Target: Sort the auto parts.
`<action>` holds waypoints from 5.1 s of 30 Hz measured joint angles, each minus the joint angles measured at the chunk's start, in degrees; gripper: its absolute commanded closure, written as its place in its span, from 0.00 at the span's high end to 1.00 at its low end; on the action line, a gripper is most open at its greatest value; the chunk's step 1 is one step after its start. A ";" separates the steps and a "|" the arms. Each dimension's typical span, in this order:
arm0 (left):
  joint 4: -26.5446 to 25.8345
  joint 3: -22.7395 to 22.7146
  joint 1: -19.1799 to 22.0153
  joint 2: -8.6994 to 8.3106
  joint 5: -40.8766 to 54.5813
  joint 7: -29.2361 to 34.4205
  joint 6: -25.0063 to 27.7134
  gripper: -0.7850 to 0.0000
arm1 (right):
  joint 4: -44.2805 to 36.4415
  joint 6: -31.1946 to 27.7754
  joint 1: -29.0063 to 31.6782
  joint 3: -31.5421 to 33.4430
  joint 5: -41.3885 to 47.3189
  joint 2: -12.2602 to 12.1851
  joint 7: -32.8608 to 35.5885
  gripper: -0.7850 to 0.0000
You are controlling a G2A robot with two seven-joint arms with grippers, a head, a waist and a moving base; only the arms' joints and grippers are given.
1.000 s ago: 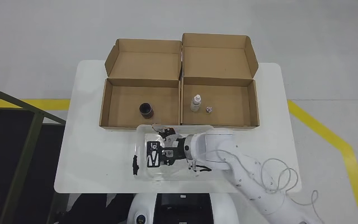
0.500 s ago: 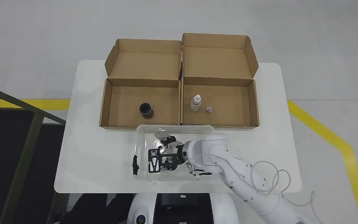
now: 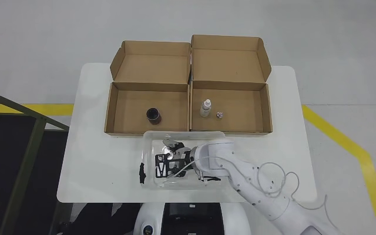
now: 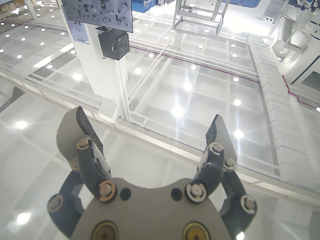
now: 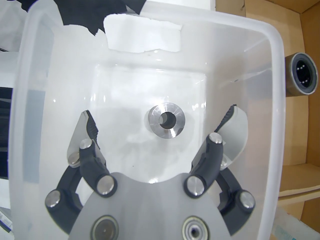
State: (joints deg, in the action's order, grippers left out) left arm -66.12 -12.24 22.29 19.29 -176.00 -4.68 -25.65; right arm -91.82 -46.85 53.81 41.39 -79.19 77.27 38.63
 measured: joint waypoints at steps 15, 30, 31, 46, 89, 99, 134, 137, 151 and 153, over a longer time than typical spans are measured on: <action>0.00 0.00 0.00 0.00 0.00 0.00 0.00 1.00 | 3.38 1.99 -2.42 -1.75 3.20 0.94 2.49 0.28; 0.00 0.00 0.00 0.00 0.00 0.00 0.00 1.00 | 0.81 -1.59 -1.67 -0.16 10.01 0.26 3.06 0.00; 0.00 0.00 0.00 0.00 0.00 0.00 0.00 1.00 | 0.45 -1.96 -1.38 0.15 10.55 0.11 3.02 0.00; 0.00 0.00 0.00 0.00 0.00 0.00 0.00 1.00 | -10.73 -5.78 2.81 10.92 17.06 -2.96 -5.38 0.00; 0.00 0.00 0.00 0.00 0.00 0.00 0.00 1.00 | -27.89 -7.19 10.65 35.10 20.86 -7.10 -36.99 0.00; 0.00 0.00 0.00 0.00 0.00 0.00 0.00 1.00 | -24.00 -4.95 8.17 30.08 16.87 -7.18 -31.16 0.00; 0.00 0.00 0.00 0.00 0.00 0.00 0.00 1.00 | 1.35 7.58 -6.08 10.68 13.24 -3.91 -11.94 0.00; 0.00 0.00 0.00 0.00 0.00 0.00 0.00 1.00 | 1.33 7.57 -6.06 10.69 13.22 -3.92 -11.95 0.00; 0.00 0.00 0.00 0.00 0.00 0.00 0.00 1.00 | 1.95 9.43 -5.63 10.70 12.52 -3.80 -14.01 0.00; 0.00 0.00 0.00 0.00 0.00 0.00 0.00 1.00 | 3.49 10.13 -6.26 9.96 12.19 -3.51 -14.72 0.00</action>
State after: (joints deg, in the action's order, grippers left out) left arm -66.12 -12.24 22.29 19.29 -176.00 -4.68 -25.65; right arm -88.33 -36.72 47.55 51.36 -67.00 73.76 23.91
